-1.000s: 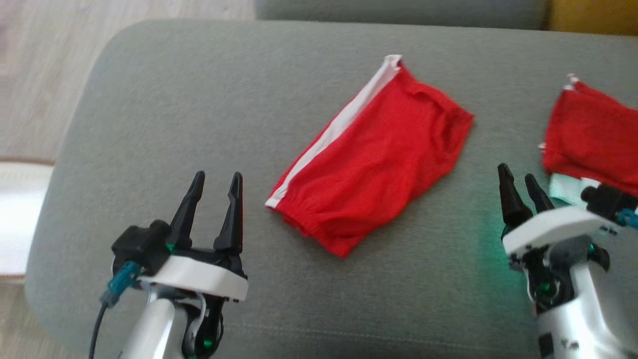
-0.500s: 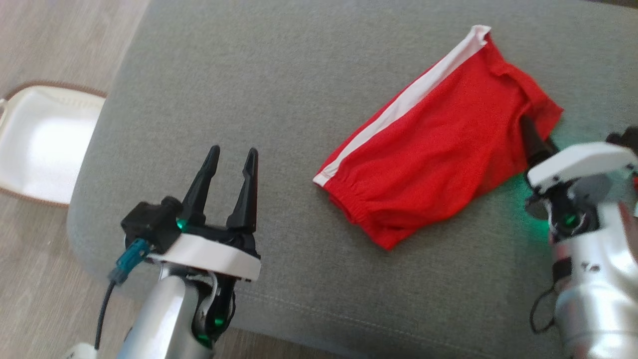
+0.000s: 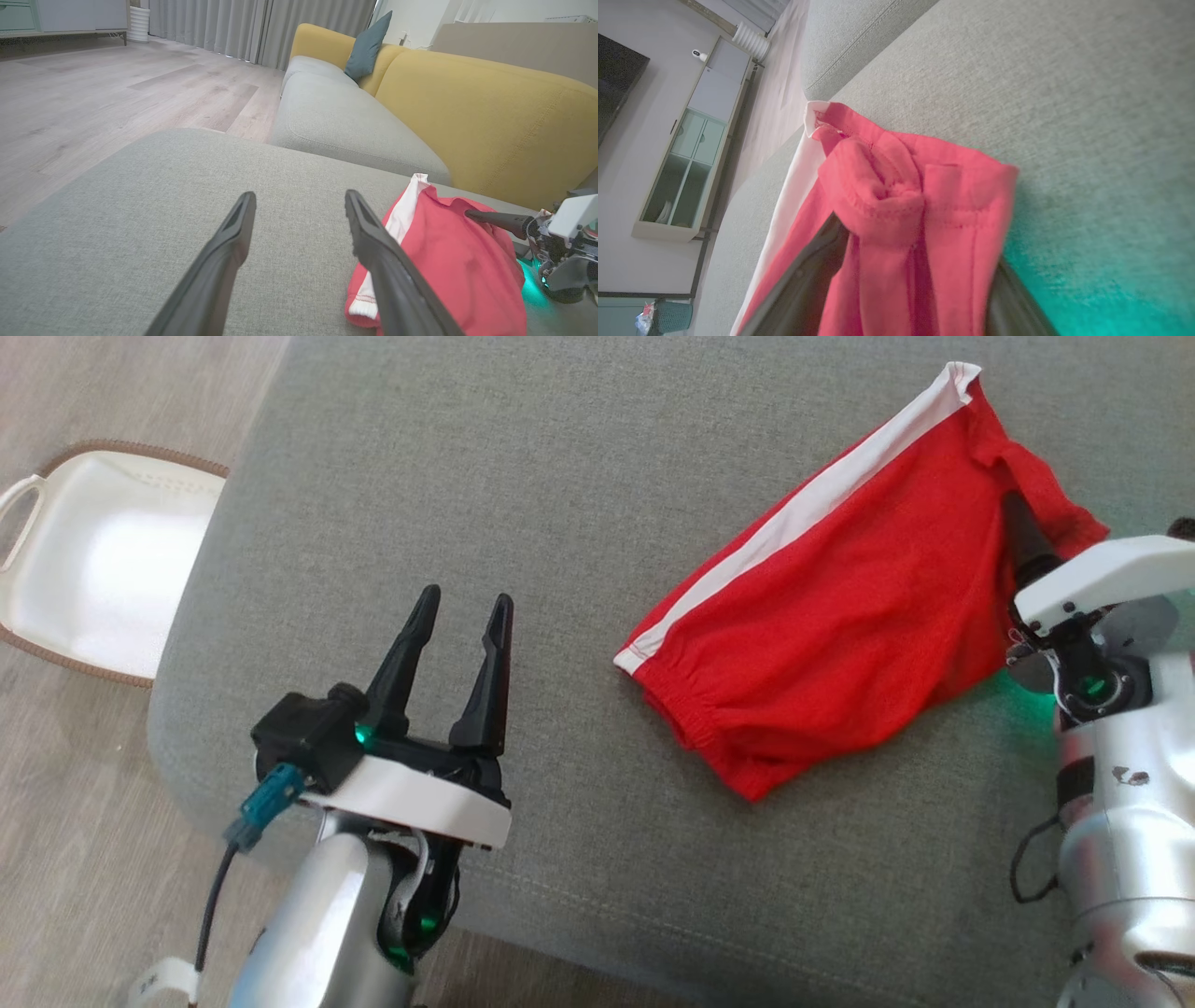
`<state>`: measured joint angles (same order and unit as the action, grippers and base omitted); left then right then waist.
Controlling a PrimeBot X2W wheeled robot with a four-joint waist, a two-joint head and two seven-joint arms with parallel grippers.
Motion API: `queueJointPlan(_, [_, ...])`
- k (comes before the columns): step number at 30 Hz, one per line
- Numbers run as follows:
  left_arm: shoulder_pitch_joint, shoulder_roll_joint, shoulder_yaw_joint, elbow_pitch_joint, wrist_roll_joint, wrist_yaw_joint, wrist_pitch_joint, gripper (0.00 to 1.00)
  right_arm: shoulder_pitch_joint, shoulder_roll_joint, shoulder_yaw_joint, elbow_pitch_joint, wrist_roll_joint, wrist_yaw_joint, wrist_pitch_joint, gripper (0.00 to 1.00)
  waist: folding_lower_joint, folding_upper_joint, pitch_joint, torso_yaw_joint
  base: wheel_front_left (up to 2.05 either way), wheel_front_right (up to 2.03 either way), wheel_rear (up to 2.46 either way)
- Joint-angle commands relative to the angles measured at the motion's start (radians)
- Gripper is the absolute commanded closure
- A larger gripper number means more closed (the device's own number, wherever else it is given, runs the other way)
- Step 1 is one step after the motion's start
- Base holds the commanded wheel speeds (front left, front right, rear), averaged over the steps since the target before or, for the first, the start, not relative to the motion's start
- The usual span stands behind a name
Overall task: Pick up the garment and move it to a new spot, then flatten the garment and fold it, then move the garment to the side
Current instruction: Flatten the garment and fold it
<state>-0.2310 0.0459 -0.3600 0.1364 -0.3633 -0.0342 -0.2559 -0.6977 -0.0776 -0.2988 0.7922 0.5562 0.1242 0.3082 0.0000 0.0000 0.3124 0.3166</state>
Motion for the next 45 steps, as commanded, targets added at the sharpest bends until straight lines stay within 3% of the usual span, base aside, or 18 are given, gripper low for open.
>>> queueJointPlan(1, [-0.033, 0.004, 0.027, -0.026, 0.005, 0.006, -0.006, 0.00, -0.012, 0.027, 0.045, 0.010, 0.008, 0.007, 0.016, 0.00, 0.0000, 0.0000, 0.003, 0.000, 0.00, 0.00, 0.00])
queueJointPlan(11, [-0.044, 0.004, 0.025, -0.025, -0.001, 0.009, -0.006, 0.00, -0.090, 0.021, 0.078, 0.078, -0.079, 0.007, 0.001, 0.00, 0.0000, 0.0000, 0.022, -0.013, 0.00, 0.00, 0.00])
queueJointPlan(12, [-0.044, 0.004, 0.027, -0.026, -0.003, 0.011, -0.006, 0.00, -0.098, 0.018, 0.080, 0.086, -0.088, 0.007, -0.001, 0.69, 0.0000, 0.0000, 0.022, -0.017, 0.00, 0.00, 0.00])
queueJointPlan(13, [-0.044, 0.004, 0.028, -0.025, -0.004, 0.012, -0.006, 0.00, -0.106, 0.016, 0.077, 0.092, -0.095, 0.007, -0.008, 1.00, 0.0000, 0.0000, 0.021, -0.021, 0.00, 0.00, 0.00])
queueJointPlan(22, [-0.034, 0.004, 0.049, -0.021, -0.003, 0.014, -0.006, 0.00, -0.082, 0.016, 0.000, 0.065, -0.037, 0.007, -0.083, 1.00, 0.0000, 0.0000, -0.028, -0.101, 0.00, 0.00, 0.00])
queueJointPlan(31, [0.004, 0.004, 0.073, -0.013, 0.019, 0.011, -0.006, 0.00, 0.070, 0.026, -0.093, -0.021, 0.010, 0.007, -0.154, 1.00, 0.0000, 0.0000, -0.099, -0.185, 0.00, 0.00, 0.00])
queueJointPlan(41, [0.049, 0.004, 0.085, -0.003, 0.034, 0.010, -0.006, 0.00, 0.256, 0.027, 0.059, -0.016, 0.255, 0.007, -0.294, 1.00, 0.0000, 0.0000, -0.177, -0.228, 0.00, 0.00, 0.00])
queueJointPlan(45, [0.064, 0.004, 0.083, -0.006, 0.036, 0.013, -0.006, 0.00, 0.263, 0.027, 0.104, -0.010, 0.291, 0.007, -0.352, 1.00, 0.0000, 0.0000, -0.191, -0.227, 0.00, 0.00, 0.00])
